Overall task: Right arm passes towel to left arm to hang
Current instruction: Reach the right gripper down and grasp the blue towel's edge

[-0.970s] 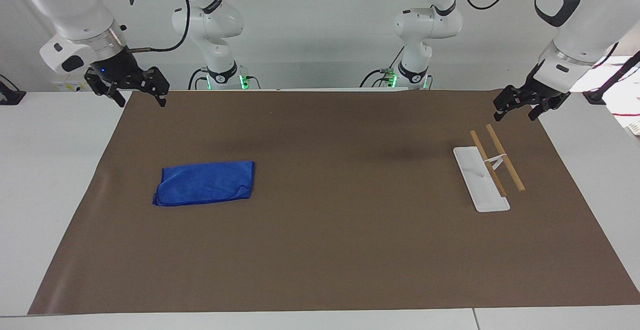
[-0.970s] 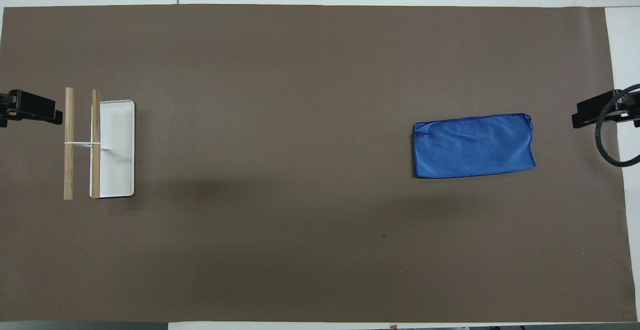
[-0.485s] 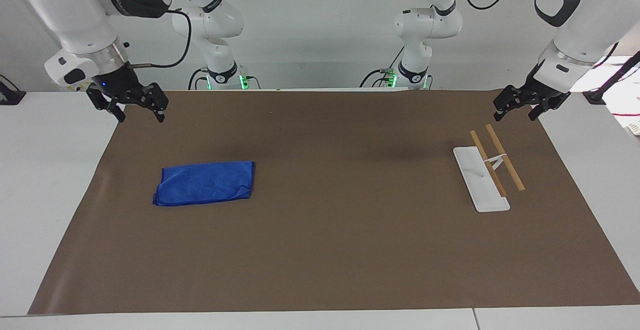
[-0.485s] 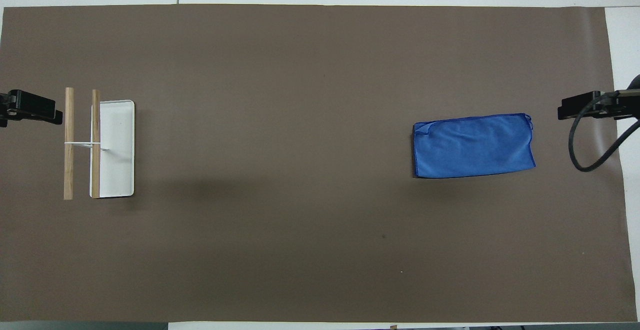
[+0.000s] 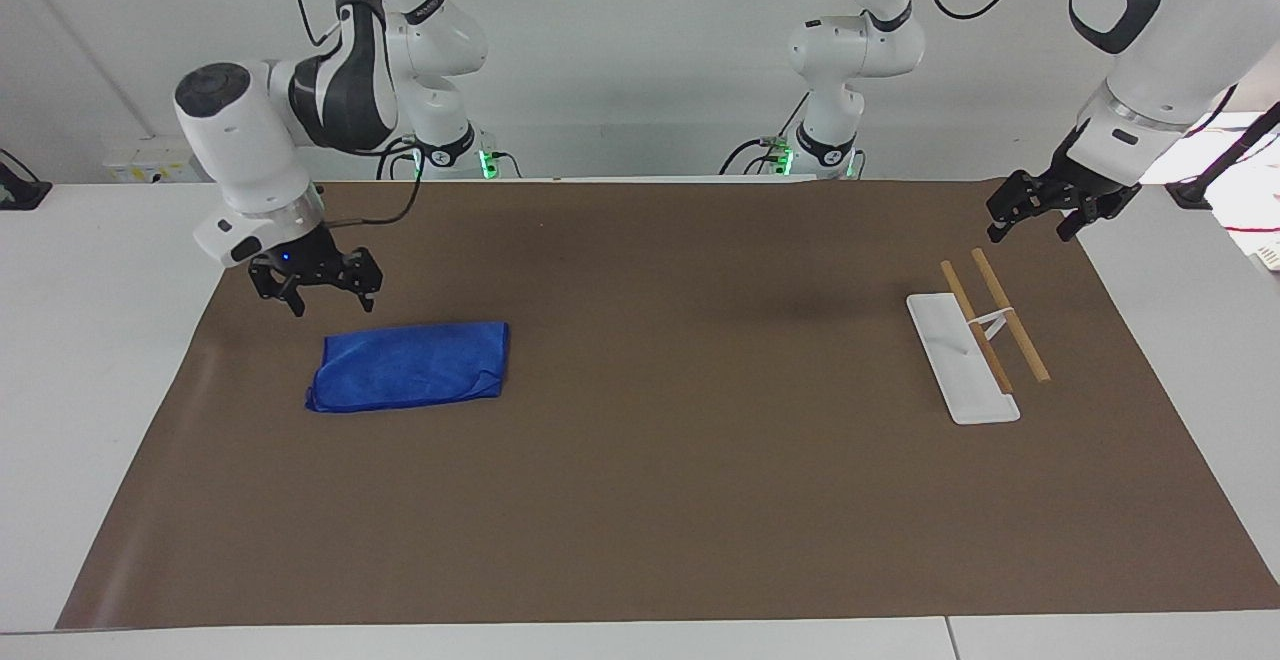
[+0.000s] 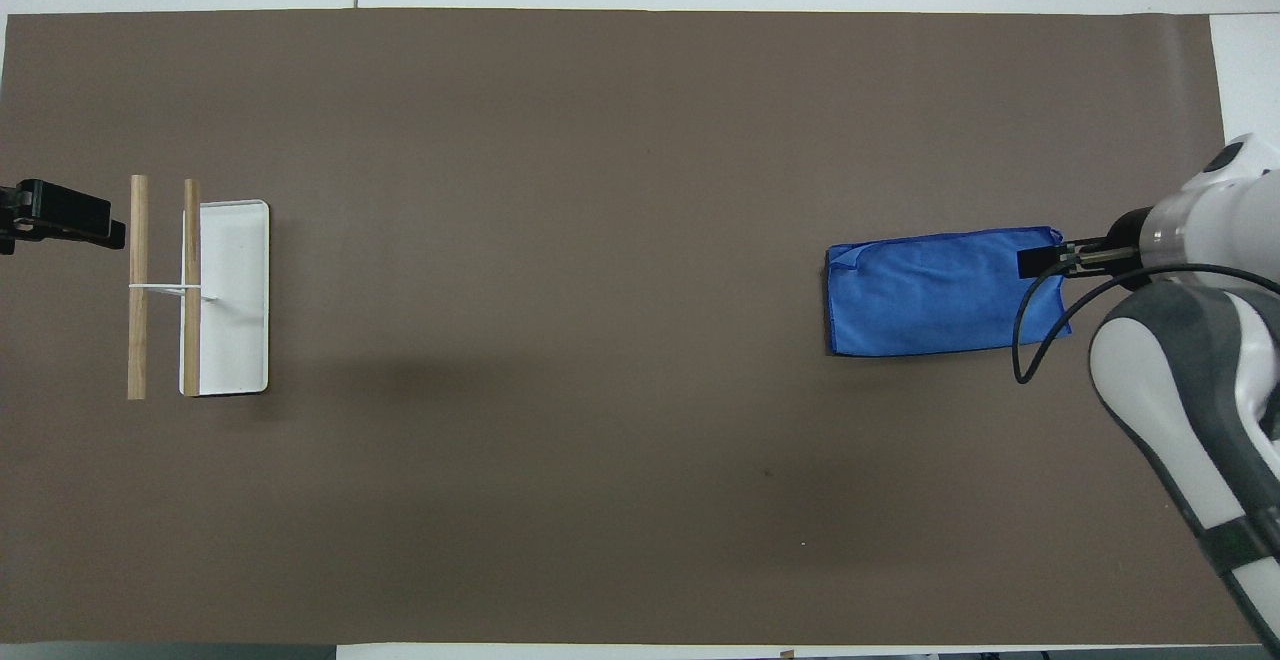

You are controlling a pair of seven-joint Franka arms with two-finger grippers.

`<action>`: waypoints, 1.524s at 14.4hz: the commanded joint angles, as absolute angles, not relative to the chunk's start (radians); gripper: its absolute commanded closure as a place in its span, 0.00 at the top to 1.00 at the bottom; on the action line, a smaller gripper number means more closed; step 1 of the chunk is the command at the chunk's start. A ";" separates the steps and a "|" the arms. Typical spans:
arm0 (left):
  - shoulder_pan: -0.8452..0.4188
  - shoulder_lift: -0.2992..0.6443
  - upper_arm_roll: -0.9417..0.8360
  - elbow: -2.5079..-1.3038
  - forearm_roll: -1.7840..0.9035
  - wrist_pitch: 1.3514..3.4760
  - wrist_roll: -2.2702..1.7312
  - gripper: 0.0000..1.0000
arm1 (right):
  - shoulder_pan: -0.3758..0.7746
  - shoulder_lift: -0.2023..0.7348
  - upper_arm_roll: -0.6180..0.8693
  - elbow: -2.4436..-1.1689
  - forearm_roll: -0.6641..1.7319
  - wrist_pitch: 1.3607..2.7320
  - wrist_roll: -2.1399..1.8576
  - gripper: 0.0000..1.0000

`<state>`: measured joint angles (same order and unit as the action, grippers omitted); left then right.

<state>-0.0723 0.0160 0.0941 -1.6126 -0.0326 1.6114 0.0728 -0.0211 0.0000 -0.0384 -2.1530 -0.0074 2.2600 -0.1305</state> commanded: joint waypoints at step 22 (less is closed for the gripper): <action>-0.074 -0.012 0.095 -1.641 -0.014 1.609 0.072 1.00 | -0.009 0.221 -0.021 -2.154 0.035 2.374 -0.223 0.00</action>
<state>-0.0723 0.0159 0.0941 -1.6126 -0.0326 1.6114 0.0728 -0.0129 0.2185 -0.0291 -2.1861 0.0199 2.4384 -0.2425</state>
